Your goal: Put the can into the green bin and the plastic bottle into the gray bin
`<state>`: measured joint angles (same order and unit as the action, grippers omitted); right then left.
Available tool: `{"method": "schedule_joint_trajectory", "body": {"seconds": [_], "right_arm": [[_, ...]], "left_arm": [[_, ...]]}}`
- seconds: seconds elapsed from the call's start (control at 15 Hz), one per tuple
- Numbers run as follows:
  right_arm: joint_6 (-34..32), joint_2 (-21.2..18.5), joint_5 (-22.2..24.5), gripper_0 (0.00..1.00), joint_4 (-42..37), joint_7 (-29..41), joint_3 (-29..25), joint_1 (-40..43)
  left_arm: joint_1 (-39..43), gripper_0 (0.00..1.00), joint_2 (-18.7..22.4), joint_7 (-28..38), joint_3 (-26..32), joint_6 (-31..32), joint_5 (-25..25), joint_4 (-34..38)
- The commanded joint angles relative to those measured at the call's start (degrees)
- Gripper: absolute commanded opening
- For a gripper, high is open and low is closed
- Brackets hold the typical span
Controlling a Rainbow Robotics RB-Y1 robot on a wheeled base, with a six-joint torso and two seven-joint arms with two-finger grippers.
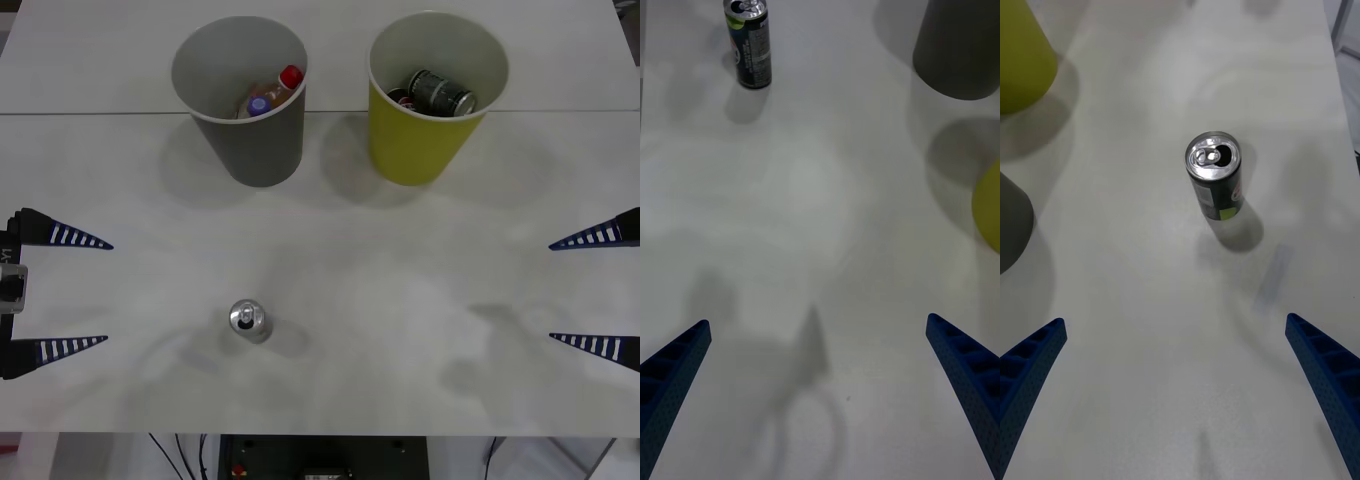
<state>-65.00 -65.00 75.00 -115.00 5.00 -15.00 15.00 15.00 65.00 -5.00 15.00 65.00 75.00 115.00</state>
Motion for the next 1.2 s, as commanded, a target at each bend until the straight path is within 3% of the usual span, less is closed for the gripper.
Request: {"method": "schedule_joint_trajectory", "body": {"seconds": [0.07,0.53,0.73,0.93,1.2], "right_arm": [[0.00,0.00,0.00,1.00,0.00,0.00,0.00,0.00],[0.00,0.00,0.00,1.00,0.00,0.00,0.00,0.00],[0.00,0.00,0.00,1.00,0.00,0.00,0.00,0.00],[0.00,0.00,0.00,1.00,0.00,0.00,0.00,0.00],[0.00,0.00,0.00,1.00,0.00,0.00,0.00,0.00]], "left_arm": [[0.00,1.00,0.00,0.00,0.00,0.00,0.00,0.00],[-2.26,1.00,-1.72,0.61,-2.17,0.92,0.67,-2.32],[-4.98,1.00,-4.09,-0.71,-6.39,1.18,-2.49,-8.04],[-8.32,1.00,-6.99,-2.47,-7.53,5.31,-3.19,-12.87],[-11.48,1.00,-11.39,-9.15,-11.22,5.93,-4.42,-19.55]]}}
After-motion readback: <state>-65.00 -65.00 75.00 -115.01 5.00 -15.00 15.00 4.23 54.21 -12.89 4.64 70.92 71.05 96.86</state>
